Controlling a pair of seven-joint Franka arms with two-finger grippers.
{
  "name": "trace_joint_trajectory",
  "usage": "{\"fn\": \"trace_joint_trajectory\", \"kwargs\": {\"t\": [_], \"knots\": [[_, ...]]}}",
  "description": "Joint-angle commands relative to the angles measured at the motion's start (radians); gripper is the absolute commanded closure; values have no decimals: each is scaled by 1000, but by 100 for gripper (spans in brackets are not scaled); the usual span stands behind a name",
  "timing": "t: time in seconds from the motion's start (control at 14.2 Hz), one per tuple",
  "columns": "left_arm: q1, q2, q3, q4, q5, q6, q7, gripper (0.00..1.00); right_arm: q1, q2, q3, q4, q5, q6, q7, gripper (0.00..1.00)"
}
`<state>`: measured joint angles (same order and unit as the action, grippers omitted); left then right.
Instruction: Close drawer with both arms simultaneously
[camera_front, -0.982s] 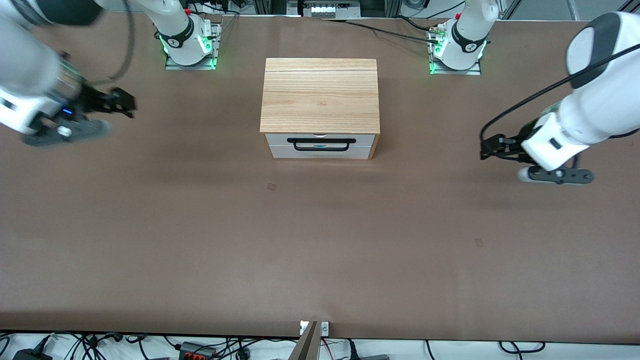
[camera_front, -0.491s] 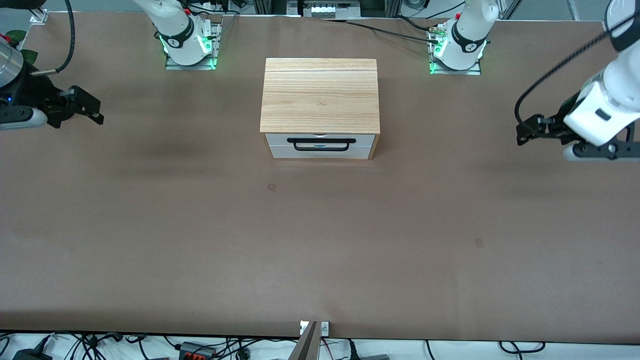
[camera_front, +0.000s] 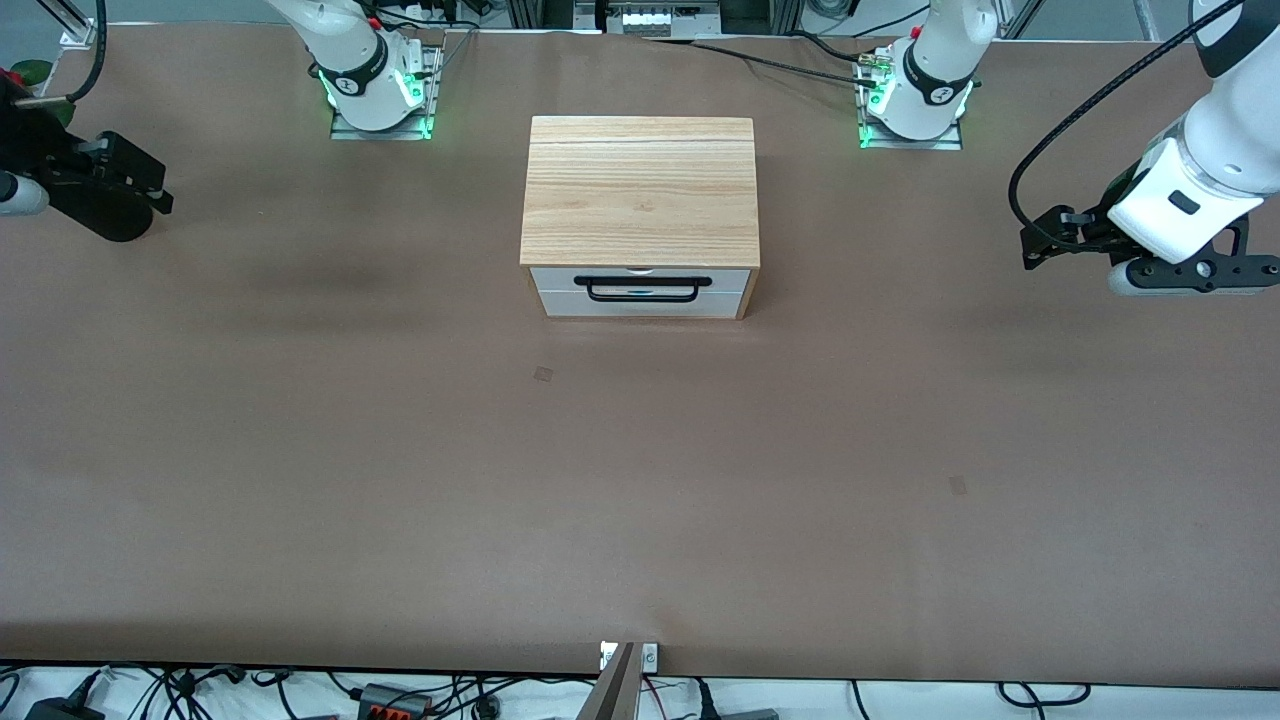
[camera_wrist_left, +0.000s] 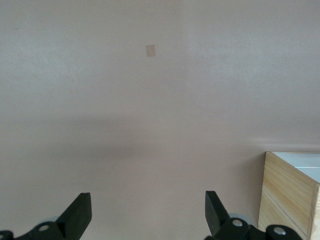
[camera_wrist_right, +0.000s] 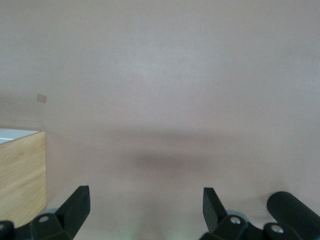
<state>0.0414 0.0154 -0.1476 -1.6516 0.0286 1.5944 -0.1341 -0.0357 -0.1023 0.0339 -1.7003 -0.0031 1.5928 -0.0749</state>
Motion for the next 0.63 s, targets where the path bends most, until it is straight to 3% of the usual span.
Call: {"fn": "trace_joint_trajectory", "kwargs": {"t": [0.0,0.56], "knots": [[-6,-22,5,-20,8,18,-12,0,17,47,-6,56,-3,-10,15,0],[-5,-18,5,-22,-9,22,-4,0,19,88,-15,90,0,-34,103,0]]}}
